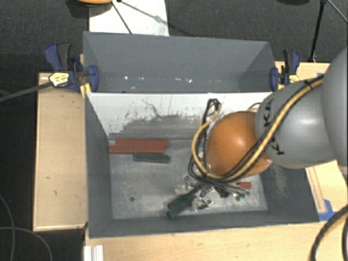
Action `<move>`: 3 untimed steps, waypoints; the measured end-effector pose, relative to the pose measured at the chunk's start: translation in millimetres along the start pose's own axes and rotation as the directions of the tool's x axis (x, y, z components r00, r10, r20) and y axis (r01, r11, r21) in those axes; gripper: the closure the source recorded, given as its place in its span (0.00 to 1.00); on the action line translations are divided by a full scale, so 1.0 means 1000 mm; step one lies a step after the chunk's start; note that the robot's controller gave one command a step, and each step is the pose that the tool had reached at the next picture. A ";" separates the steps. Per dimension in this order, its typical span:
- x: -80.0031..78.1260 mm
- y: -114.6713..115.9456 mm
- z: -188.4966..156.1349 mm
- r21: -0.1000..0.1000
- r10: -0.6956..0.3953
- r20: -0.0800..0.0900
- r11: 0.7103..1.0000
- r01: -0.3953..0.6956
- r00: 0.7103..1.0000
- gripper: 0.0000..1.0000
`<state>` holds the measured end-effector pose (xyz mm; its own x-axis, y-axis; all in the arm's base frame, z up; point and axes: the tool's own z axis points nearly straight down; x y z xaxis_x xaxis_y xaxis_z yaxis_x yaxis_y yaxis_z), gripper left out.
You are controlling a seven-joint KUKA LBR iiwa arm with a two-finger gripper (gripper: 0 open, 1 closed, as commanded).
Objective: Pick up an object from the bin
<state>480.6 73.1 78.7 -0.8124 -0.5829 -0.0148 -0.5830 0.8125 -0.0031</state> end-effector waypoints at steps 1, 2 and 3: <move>0.003 0.001 -0.020 -0.006 0.000 -0.017 1.000 0.000 1.000 1.00; 0.001 0.000 -0.038 -0.004 0.001 -0.015 1.000 -0.001 1.000 1.00; 0.001 0.001 -0.055 -0.005 0.003 -0.016 1.000 -0.003 1.000 1.00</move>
Offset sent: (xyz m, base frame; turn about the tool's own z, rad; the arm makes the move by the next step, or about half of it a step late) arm 0.0000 0.0000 0.0735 0.0000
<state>478.4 72.5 133.1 -0.8142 -0.5806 0.0013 -0.5806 0.8142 0.0018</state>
